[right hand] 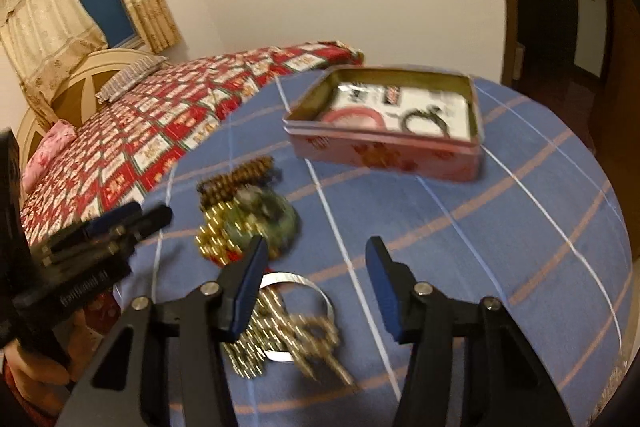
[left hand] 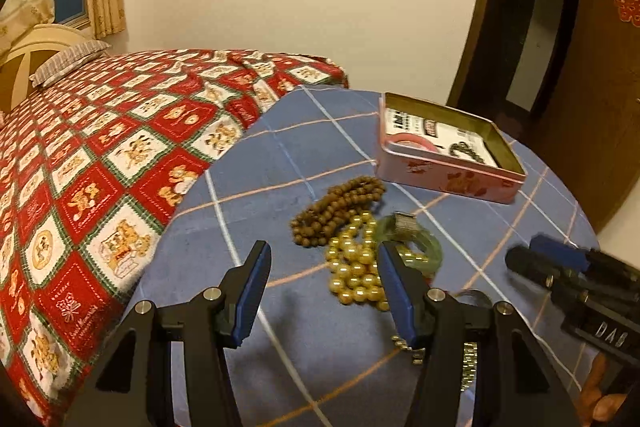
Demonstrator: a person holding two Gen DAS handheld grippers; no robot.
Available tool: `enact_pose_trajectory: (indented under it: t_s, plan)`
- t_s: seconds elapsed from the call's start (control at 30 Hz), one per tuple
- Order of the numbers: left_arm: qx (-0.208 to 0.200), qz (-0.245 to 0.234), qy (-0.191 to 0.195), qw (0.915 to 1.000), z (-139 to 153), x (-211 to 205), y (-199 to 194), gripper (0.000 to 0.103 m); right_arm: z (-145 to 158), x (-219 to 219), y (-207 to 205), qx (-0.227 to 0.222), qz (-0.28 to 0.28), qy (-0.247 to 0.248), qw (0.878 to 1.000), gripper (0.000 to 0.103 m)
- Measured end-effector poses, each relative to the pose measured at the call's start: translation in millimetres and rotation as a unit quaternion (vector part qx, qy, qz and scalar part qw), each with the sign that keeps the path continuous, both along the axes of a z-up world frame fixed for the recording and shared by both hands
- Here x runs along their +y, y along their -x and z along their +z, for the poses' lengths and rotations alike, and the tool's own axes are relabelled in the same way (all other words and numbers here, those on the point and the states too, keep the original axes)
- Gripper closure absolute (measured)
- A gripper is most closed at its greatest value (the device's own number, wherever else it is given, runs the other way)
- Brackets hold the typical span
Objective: Organize jewelry
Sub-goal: 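Grasp the brown wooden bead strand with the left gripper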
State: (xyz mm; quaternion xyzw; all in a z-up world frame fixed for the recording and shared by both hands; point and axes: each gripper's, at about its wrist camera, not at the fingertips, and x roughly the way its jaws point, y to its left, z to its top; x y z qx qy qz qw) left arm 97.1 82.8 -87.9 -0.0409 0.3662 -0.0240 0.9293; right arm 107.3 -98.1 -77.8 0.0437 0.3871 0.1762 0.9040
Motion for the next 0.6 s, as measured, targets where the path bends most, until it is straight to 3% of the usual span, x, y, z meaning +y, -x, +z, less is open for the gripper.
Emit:
enact_pose_trajectory:
  t_s: [0.37, 0.43, 0.47, 0.6]
  plan:
    - [0.003, 0.028, -0.007, 0.9996, -1, 34, -6, 0.047, -25, 63, -45, 0.041, 0.062, -0.008, 0.997, 0.048]
    - [0.004, 0.03, -0.01, 0.9995, -1, 37, -9, 0.047, -33, 70, -50, 0.05, 0.063, 0.004, 0.997, 0.055]
    - [0.005, 0.029, -0.011, 0.9995, -2, 38, -12, 0.047, -36, 71, -52, 0.055, 0.062, 0.008, 0.996, 0.069]
    - [0.007, 0.02, -0.014, 0.9997, -4, 37, -22, 0.047, -39, 62, -55, 0.061, 0.062, -0.008, 0.996, 0.076]
